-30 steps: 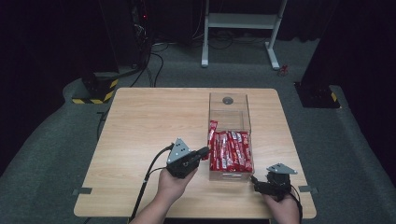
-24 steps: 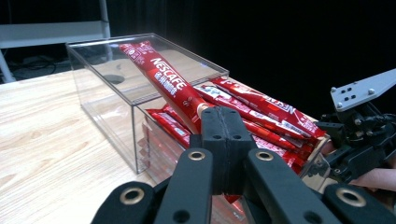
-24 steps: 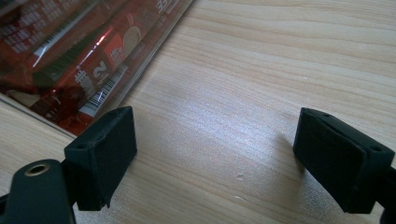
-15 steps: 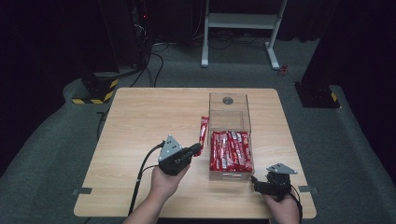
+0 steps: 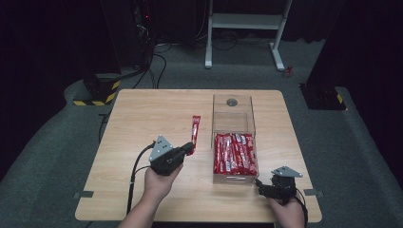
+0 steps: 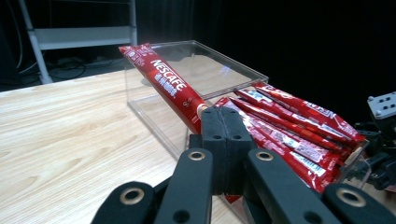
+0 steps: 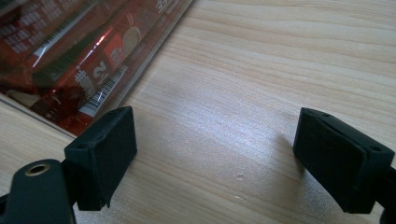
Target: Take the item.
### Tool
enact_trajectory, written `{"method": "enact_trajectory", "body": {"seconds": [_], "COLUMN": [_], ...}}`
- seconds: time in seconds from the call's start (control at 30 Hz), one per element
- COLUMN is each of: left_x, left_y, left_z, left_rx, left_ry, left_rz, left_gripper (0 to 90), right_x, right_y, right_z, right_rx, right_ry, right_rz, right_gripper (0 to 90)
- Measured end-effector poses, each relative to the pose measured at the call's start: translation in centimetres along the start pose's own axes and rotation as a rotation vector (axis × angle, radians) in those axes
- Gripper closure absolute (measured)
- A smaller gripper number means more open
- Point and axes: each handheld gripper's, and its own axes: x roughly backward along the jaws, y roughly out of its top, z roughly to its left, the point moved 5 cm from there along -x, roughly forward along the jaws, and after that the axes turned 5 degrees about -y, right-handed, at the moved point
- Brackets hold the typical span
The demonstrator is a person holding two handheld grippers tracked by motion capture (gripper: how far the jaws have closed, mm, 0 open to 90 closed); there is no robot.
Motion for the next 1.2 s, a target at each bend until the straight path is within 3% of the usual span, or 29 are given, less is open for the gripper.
{"method": "enact_trajectory", "body": {"seconds": [0.67,1.2], "left_x": [2.3,3.0], "left_y": [-0.3,-1.0], "left_z": [3.1,5.3], "left_rx": [0.006,0.02], "left_ry": [0.075,0.122], "left_rz": [0.001,0.026], "left_gripper": [90.0,90.0], "right_x": [0.0,0.0], "right_y": [0.0,0.0], "right_z": [0.0,0.0], "right_rx": [0.003,0.002], "right_ry": [0.001,0.001], "right_rz": [0.0,0.0], "right_gripper": [13.3,13.3]}}
